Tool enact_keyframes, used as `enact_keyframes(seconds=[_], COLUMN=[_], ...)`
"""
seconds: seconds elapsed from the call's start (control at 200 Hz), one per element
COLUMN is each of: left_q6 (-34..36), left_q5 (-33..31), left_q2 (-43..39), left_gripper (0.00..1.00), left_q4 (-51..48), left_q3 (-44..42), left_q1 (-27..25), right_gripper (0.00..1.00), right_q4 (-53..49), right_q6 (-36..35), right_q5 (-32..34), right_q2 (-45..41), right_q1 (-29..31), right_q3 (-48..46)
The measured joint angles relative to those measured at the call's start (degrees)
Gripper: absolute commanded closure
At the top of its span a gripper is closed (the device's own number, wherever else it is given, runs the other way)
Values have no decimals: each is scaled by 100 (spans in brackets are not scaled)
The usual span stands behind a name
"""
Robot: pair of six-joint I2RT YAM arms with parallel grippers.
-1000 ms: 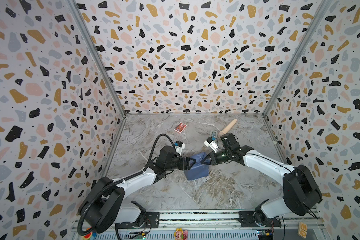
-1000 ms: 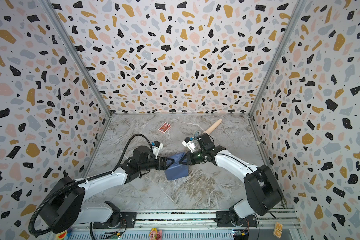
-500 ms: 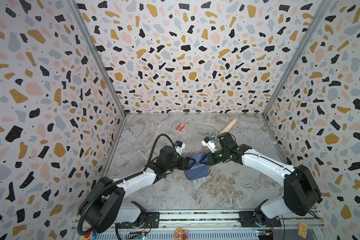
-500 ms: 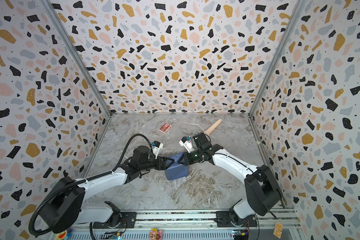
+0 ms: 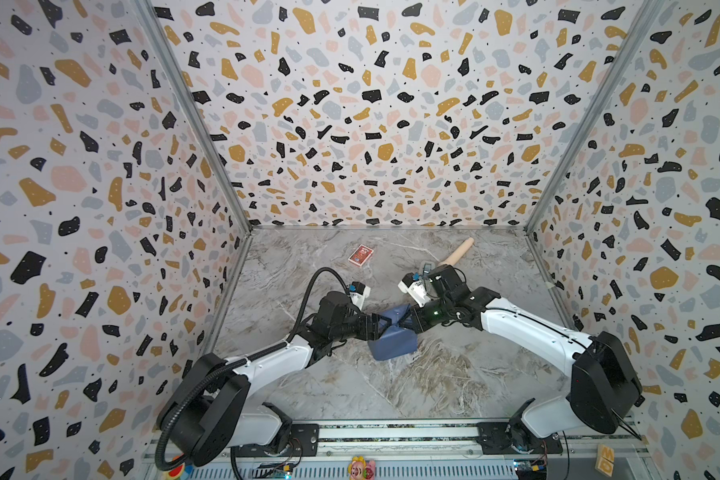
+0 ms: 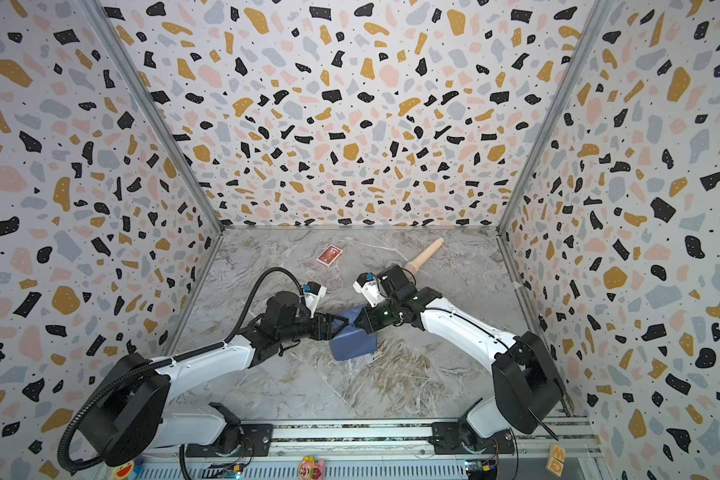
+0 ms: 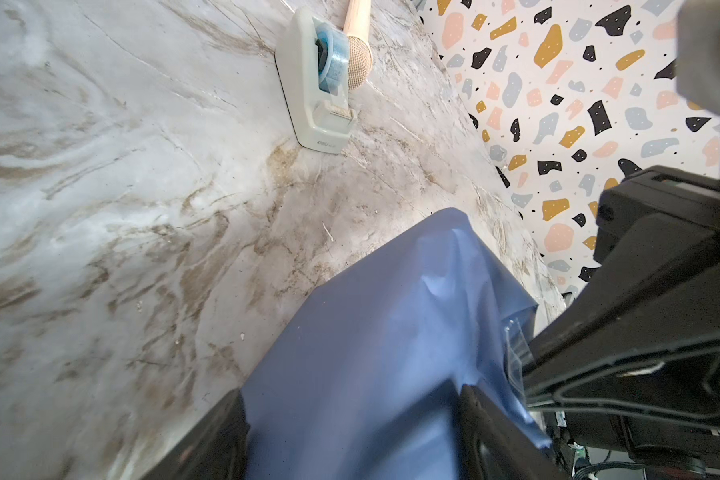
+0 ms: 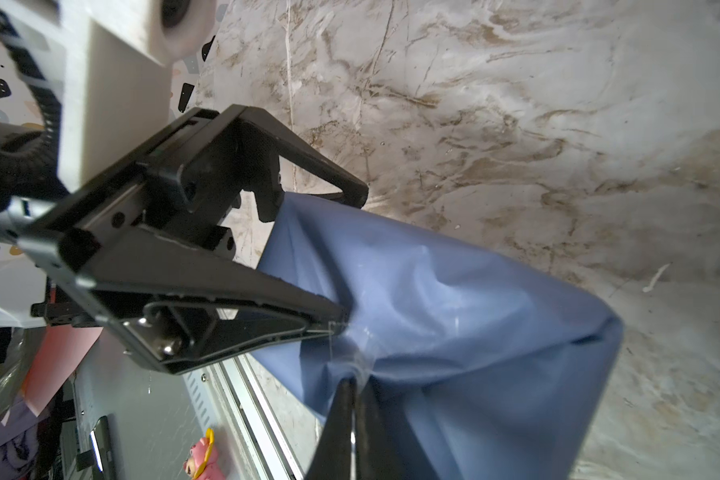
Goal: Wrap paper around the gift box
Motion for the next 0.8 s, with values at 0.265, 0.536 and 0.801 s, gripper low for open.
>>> enact_keyframes(seconds=[0.265,0.536,0.801], left_q6=[0,2,2], left_q5=[2,2,0], left_q2=[0,0,0], left_gripper=[23,23,23], left_q4=[4,9,11], left_q3=[0,0,0], left_q1=[0,0,0], right_gripper=[84,76,78], right_q4=[-249,-411,-496], right_q6=[-107,-192,-203], right_q5=[227,275,337], right_q2=[0,-2,-426], right_q1=[2,-7,-37], right_q3=[166,269,275])
